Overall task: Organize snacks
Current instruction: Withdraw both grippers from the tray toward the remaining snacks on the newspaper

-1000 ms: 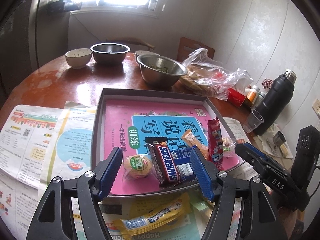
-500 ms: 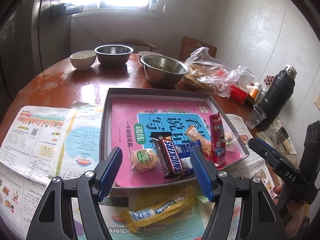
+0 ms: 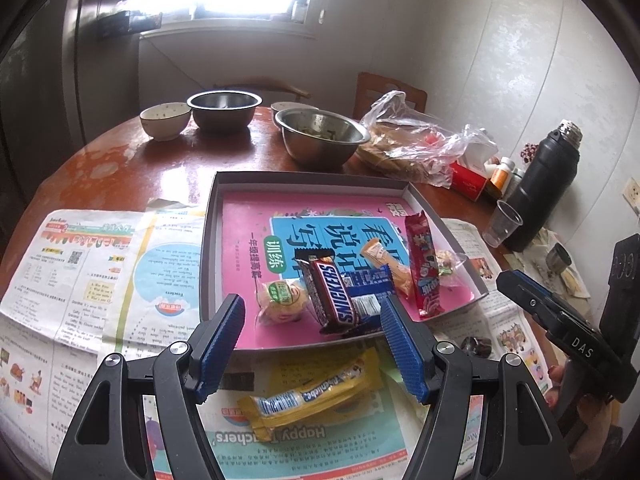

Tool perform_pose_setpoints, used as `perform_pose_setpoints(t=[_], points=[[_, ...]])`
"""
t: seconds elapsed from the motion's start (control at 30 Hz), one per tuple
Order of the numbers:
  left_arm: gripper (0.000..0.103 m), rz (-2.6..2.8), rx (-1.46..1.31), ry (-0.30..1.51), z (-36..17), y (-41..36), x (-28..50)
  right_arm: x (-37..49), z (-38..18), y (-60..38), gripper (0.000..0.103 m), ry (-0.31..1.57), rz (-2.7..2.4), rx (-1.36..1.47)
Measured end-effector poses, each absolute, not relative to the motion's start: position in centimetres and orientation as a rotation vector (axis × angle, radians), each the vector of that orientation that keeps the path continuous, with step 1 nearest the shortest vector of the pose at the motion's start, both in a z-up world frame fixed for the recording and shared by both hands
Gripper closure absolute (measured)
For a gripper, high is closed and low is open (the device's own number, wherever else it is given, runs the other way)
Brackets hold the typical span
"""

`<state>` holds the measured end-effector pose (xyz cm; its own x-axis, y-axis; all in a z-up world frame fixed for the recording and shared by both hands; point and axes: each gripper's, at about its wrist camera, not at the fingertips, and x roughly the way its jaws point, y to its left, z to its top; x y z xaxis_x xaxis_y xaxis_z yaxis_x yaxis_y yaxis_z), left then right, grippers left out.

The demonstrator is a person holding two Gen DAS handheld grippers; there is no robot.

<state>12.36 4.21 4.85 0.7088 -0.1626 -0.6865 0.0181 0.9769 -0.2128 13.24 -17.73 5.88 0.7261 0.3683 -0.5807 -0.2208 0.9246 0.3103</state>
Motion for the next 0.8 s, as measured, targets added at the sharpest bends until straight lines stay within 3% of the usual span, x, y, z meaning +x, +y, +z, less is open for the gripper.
perform_pose_setpoints(t=[0.8], points=[[0.031, -0.174, -0.148, 0.832, 4.1, 1.1, 9.6, 10.1, 6.7, -18.7, 0.045, 0.678, 0.327, 0.206]])
